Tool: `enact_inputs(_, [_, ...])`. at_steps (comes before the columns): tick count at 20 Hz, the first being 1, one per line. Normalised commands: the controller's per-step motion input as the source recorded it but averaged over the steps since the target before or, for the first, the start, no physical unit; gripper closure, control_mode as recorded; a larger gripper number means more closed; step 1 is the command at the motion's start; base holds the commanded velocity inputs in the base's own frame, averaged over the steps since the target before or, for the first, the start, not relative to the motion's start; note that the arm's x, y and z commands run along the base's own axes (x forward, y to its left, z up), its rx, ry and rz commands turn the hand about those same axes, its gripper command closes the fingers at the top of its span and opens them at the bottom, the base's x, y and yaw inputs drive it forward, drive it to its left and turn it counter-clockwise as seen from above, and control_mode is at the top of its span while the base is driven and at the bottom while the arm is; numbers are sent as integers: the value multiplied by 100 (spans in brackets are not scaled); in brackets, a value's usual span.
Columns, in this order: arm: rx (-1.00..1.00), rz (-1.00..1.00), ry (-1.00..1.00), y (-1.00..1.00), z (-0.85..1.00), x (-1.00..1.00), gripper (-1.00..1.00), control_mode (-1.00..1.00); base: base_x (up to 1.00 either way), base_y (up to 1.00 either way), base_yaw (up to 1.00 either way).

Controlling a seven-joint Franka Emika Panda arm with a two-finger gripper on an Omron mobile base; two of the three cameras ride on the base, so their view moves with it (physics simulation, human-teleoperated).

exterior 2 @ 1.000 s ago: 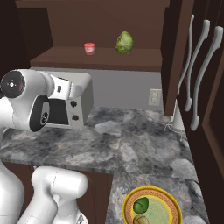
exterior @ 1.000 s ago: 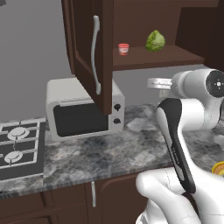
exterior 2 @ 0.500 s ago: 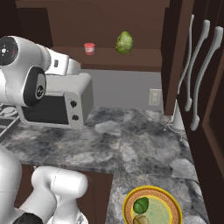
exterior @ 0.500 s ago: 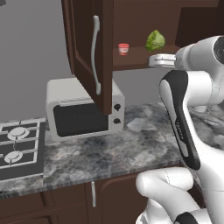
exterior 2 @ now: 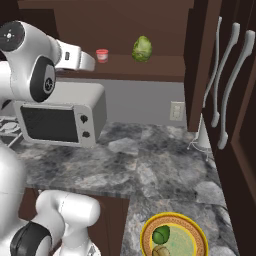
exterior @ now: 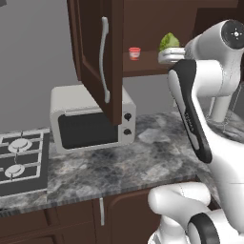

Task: Pick the avocado and bread from the counter and place them on the plate. Then pick the jam from the cabinet and place it next to the plate. Lastly close the cabinet door.

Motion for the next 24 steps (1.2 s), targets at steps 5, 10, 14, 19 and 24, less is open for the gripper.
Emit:
enact_inputs(5, [-13, 0, 7, 12, -1, 45, -100, -100, 0, 0, 0])
enact_inputs(10, [-2, 0, 3, 5, -2, 32, -100, -100, 0, 0, 0])
enact_inputs(14, [0, 0, 0, 0, -5, 15, -100, -100, 0, 0, 0])
enact_inputs(19, [1, 0, 0, 1, -16, 15, -100, -100, 0, 0, 0])
enact_inputs(24, [2, 0, 0, 5, -16, 19, -100, -100, 0, 0, 0])
